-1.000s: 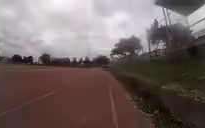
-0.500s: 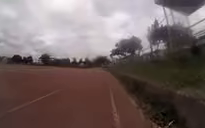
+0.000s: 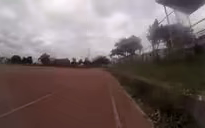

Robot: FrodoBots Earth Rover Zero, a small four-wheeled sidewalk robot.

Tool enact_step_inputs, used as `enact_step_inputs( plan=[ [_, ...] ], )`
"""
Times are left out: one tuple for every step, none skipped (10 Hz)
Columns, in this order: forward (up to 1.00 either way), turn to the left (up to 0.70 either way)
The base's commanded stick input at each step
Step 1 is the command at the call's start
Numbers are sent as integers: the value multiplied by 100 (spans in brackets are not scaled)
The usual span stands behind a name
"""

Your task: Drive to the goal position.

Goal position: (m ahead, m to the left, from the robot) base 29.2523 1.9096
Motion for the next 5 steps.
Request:
enact_step_inputs(
  plan=[
    [70,0],
    [70,0],
    [70,0],
    [70,0],
    [70,0]
  ],
)
